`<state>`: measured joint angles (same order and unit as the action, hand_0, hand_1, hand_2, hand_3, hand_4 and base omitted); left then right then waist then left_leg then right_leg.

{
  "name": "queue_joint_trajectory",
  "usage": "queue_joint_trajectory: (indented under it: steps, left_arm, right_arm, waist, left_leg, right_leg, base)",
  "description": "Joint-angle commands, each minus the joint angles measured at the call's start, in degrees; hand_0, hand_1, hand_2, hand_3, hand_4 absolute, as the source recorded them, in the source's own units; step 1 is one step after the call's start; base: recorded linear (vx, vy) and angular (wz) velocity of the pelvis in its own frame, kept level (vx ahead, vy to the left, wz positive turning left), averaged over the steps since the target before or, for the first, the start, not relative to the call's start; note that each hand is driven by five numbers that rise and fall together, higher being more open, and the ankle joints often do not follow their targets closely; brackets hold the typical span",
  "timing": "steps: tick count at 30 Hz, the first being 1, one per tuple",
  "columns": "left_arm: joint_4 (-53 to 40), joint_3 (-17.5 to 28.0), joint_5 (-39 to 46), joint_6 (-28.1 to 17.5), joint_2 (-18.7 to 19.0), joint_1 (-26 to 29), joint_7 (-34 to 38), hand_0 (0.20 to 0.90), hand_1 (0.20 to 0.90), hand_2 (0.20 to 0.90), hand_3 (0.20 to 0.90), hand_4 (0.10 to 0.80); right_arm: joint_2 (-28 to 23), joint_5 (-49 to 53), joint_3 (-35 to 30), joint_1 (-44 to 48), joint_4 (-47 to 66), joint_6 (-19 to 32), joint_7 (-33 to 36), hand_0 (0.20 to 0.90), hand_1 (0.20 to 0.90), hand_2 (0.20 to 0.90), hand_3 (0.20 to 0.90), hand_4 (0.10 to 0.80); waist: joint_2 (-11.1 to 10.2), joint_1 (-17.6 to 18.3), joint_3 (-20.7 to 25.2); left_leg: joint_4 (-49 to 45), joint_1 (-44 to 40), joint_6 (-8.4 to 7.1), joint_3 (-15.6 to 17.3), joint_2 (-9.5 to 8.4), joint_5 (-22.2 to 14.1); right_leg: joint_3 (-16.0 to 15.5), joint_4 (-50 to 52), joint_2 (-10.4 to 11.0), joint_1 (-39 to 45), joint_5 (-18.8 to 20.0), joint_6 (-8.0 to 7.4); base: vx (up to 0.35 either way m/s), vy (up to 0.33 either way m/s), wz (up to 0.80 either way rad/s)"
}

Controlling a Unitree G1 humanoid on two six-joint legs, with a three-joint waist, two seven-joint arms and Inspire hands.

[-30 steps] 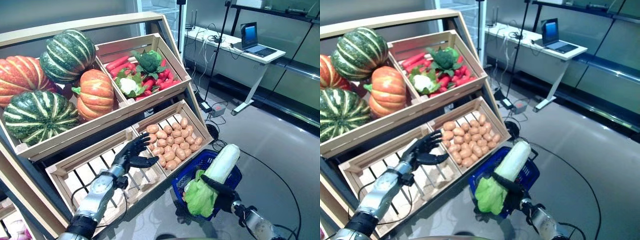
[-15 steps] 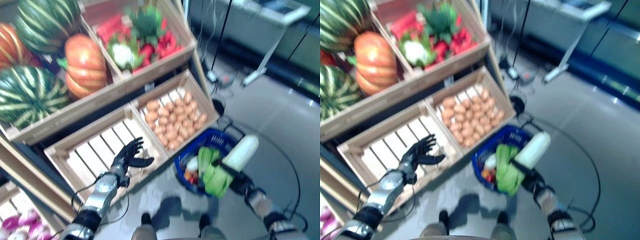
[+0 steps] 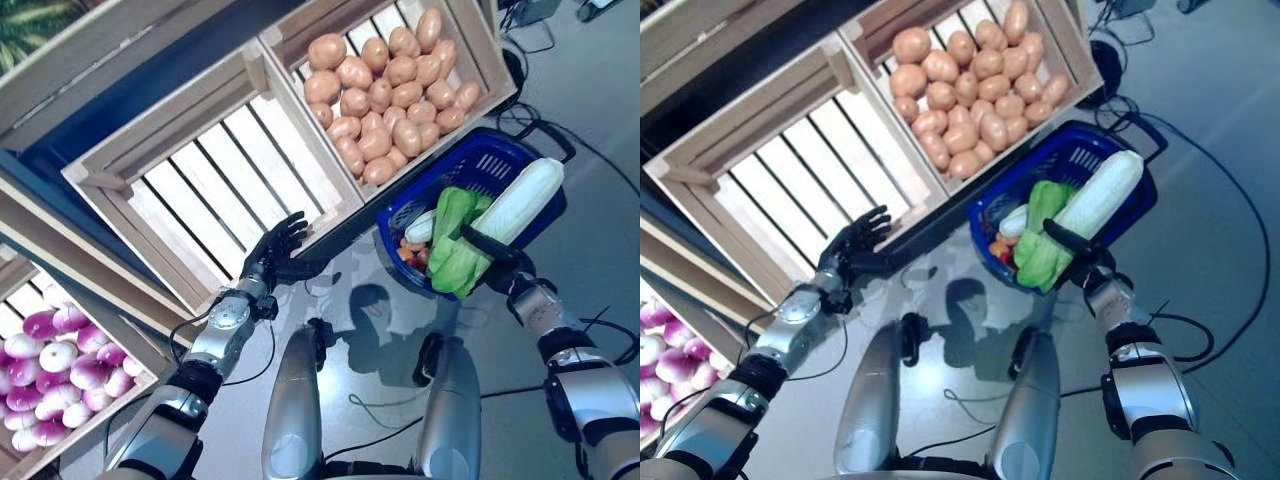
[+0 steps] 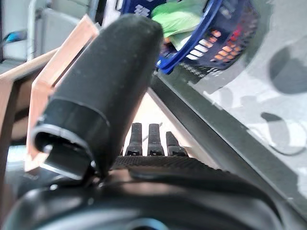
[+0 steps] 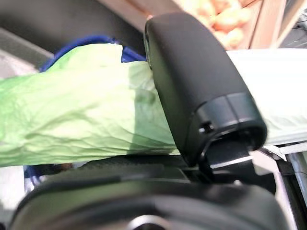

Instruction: Put vegetables into the basket

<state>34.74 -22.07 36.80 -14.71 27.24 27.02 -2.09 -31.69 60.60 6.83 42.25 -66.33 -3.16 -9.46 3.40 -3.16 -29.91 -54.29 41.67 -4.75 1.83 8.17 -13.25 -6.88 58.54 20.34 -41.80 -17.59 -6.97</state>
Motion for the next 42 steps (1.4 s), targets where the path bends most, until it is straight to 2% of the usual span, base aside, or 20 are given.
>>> queue_joint_trajectory:
  steps: [1, 3, 4, 5, 14, 25, 26, 27, 35, 37, 38, 41, 42]
  left_arm:
    - [-4.85, 0.61, 3.81, -7.48, 2.67, 1.31, -2.58, 0.900, 0.900, 0.900, 0.900, 0.800]
    - [-5.60, 0.53, 4.61, -8.16, 3.05, 1.09, -2.50, 0.900, 0.900, 0.900, 0.900, 0.800]
    - [-5.89, 0.43, 4.77, -8.24, 3.09, 1.09, -2.38, 0.900, 0.900, 0.900, 0.900, 0.800]
    - [-6.06, 0.40, 4.94, -8.26, 3.14, 1.14, -2.44, 0.900, 0.900, 0.900, 0.900, 0.800]
    - [-6.36, -0.24, 5.84, -7.43, 3.74, 1.34, -3.45, 0.900, 0.900, 0.900, 0.900, 0.800]
    - [-6.64, 0.00, 6.73, -6.73, 4.58, -0.63, -4.26, 0.900, 0.900, 0.900, 0.900, 0.800]
    - [-6.55, 0.15, 6.76, -6.54, 4.60, -0.75, -4.33, 0.900, 0.900, 0.900, 0.900, 0.800]
    - [-6.46, 0.43, 6.64, -6.26, 4.55, -0.91, -4.46, 0.900, 0.900, 0.900, 0.900, 0.800]
    - [-5.13, 1.91, 5.78, -5.96, 4.36, -3.28, -5.52, 0.900, 0.900, 0.900, 0.900, 0.800]
    - [-4.35, 2.69, 3.33, -5.57, 3.91, -4.37, -5.28, 0.900, 0.900, 0.900, 0.900, 0.800]
    - [-4.30, 2.73, 3.04, -5.61, 3.87, -4.46, -5.15, 0.900, 0.900, 0.900, 0.900, 0.800]
    - [-4.18, 3.31, -0.63, -5.13, 3.08, -5.72, -4.02, 0.900, 0.900, 0.900, 0.900, 0.800]
    - [-4.25, 3.48, -2.21, -4.64, 2.12, -6.30, -3.11, 0.900, 0.900, 0.900, 0.900, 0.800]
  right_arm:
    - [-5.81, -0.82, -1.46, 6.50, 0.65, 6.42, 0.44, 0.300, 0.300, 0.300, 0.300, 0.400]
    - [-6.66, -0.47, -1.52, 7.76, 0.64, 6.57, 1.56, 0.300, 0.300, 0.300, 0.300, 0.400]
    - [-7.00, -0.46, -1.50, 8.26, 0.62, 6.43, 1.72, 0.627, 0.627, 0.627, 0.627, 0.618]
    - [-7.28, -0.44, -1.52, 8.60, 0.59, 6.51, 2.14, 0.900, 0.900, 0.900, 0.900, 0.800]
    - [-8.40, -3.66, 0.09, 10.14, -0.01, 6.46, 4.36, 0.900, 0.900, 0.900, 0.900, 0.800]
    - [-8.18, -5.34, 0.66, 7.94, 0.61, 4.26, 2.28, 0.900, 0.900, 0.900, 0.900, 0.800]
    - [-8.08, -5.42, 0.64, 7.55, 0.46, 4.24, 2.19, 0.900, 0.900, 0.900, 0.900, 0.800]
    - [-7.86, -5.30, 0.53, 7.02, 0.49, 4.16, 2.38, 0.900, 0.900, 0.900, 0.900, 0.800]
    - [-5.75, -4.68, -1.09, 2.81, 1.23, 3.54, 2.40, 0.900, 0.900, 0.900, 0.900, 0.800]
    - [-3.29, -5.23, -1.80, -0.13, 2.32, 3.87, 1.96, 0.900, 0.900, 0.900, 0.900, 0.800]
    - [-3.15, -5.28, -1.84, -0.31, 2.41, 3.91, 1.97, 0.900, 0.900, 0.900, 0.900, 0.800]
    - [0.21, -6.73, -2.20, -3.71, 3.90, 4.37, 1.74, 0.900, 0.900, 0.900, 0.900, 0.800]
    - [2.42, -7.11, -2.01, -5.58, 4.91, 4.87, 2.17, 0.900, 0.900, 0.900, 0.900, 0.800]
  waist:
    - [0.72, -0.48, 0.32]
    - [1.09, -0.56, 0.15]
    - [1.16, -0.56, 0.15]
    - [1.20, -0.57, 0.15]
    - [1.03, -0.77, 1.17]
    - [-0.20, -1.17, 3.49]
    - [-0.38, -1.20, 3.85]
    - [-0.66, -1.20, 4.27]
    - [-2.20, -2.12, 7.32]
    - [-3.01, -2.42, 9.32]
    - [-3.04, -2.41, 9.34]
    - [-3.81, -2.37, 12.13]
    - [-4.10, -2.22, 13.68]
  left_leg:
    - [-7.06, -2.20, 0.75, -0.80, 1.36, -10.81]
    - [-9.34, 0.37, 0.80, -1.28, 1.37, -11.39]
    - [-10.22, 1.26, 0.76, -1.42, 1.36, -11.64]
    - [-10.79, 1.83, 0.74, -1.50, 1.34, -11.82]
    - [-12.39, 2.51, 0.58, -2.33, 1.07, -12.40]
    - [-6.40, -4.05, 0.50, -1.57, 2.23, -10.57]
    - [-5.07, -5.05, 0.50, -1.22, 2.34, -10.01]
    - [-2.92, -5.63, 0.73, -0.72, 2.34, -7.87]
    - [9.11, -13.92, 0.68, 0.40, 2.24, -2.62]
    - [17.29, -19.01, 0.67, 0.76, 2.03, 1.01]
    - [17.89, -19.51, 0.66, 0.78, 2.04, 1.31]
    - [27.66, -25.56, 0.41, 1.84, 1.99, 5.70]
    - [32.39, -28.69, 0.23, 2.78, 1.79, 7.70]
  right_leg:
    - [1.98, 3.75, 0.10, 1.41, -2.65, 3.57]
    - [2.49, 5.97, 0.00, -1.33, -3.34, 3.68]
    - [2.63, 6.70, -0.05, -2.23, -3.58, 3.71]
    - [2.70, 7.18, -0.06, -2.81, -3.73, 3.71]
    - [2.94, 8.76, -0.37, -3.82, -4.25, 3.68]
    - [1.87, 3.47, -1.00, 2.70, -2.71, 3.25]
    - [1.64, 2.47, -1.08, 3.70, -2.31, 3.18]
    - [1.21, 0.56, -1.13, 4.39, -0.45, 3.52]
    - [-1.45, -8.63, -1.33, 12.81, 3.34, 3.17]
    - [-2.97, -15.95, -2.25, 18.29, 5.80, 3.04]
    - [-3.10, -16.52, -2.35, 18.82, 6.03, 3.04]
    - [-4.64, -27.13, -4.24, 25.56, 9.12, 2.63]
    - [-5.28, -32.27, -5.51, 28.96, 10.51, 2.46]
  base:
    - [-0.083, -0.011, 0.10]
    - [-0.089, -0.005, 0.13]
    - [-0.091, 0.000, 0.12]
    - [-0.060, 0.005, 0.06]
    - [-0.002, 0.006, 0.01]
    - [0.058, 0.011, -0.03]
    - [0.000, 0.000, 0.00]
    - [0.000, 0.000, 0.00]
    - [0.086, -0.008, 0.02]
    - [0.162, -0.036, -0.10]
    - [0.158, -0.040, 0.00]
    - [0.181, -0.042, -0.02]
    - [0.259, -0.034, -0.06]
